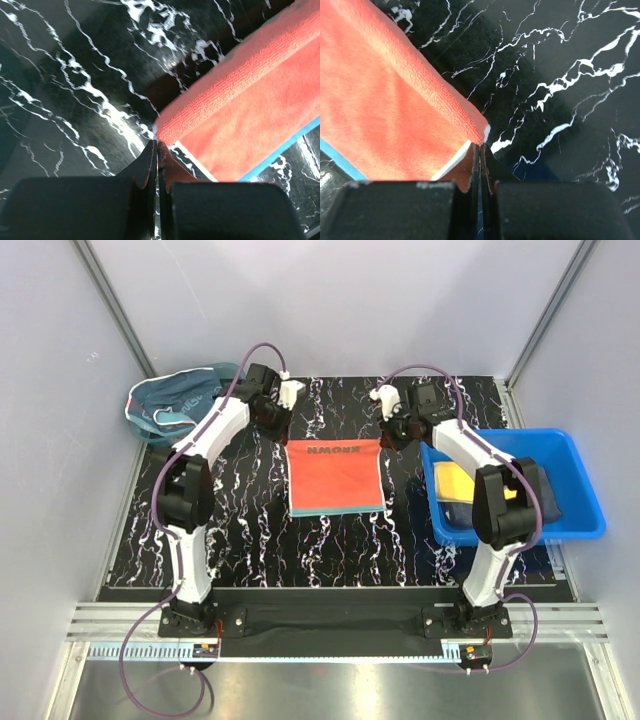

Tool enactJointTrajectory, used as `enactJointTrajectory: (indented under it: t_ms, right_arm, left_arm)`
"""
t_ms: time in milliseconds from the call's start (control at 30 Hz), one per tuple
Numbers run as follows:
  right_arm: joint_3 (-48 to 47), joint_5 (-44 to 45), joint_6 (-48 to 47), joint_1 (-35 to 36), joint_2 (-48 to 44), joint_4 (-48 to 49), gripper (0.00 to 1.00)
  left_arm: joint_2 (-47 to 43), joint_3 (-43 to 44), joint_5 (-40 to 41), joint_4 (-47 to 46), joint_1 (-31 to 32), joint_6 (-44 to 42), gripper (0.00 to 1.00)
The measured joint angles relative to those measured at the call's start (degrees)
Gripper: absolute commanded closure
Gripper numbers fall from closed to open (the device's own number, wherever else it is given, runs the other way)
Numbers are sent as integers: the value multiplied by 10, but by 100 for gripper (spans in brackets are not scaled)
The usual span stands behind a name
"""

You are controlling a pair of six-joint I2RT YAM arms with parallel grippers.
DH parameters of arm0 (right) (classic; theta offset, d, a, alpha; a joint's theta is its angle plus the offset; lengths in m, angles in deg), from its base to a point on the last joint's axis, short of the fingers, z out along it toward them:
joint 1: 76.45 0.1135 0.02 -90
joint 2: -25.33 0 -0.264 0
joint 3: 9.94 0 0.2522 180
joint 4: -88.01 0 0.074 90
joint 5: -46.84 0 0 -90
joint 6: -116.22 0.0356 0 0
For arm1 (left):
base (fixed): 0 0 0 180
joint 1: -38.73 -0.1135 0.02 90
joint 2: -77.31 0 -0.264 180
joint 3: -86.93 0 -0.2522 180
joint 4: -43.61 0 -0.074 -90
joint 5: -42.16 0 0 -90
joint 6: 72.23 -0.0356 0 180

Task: Fold and stack the towels
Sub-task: Fold the towel

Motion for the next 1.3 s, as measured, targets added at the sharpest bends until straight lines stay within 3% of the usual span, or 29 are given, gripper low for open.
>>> enactJointTrajectory:
  t_ms: [600, 1300]
  right_arm:
    - [197, 52, 63, 40, -153, 74, 100]
    - [300, 97, 131, 75, -205, 94, 100]
  left_arm:
    - [-162, -164, 21, -11, 41, 15, 100]
    - [-186, -280, 22, -20, 94, 48, 100]
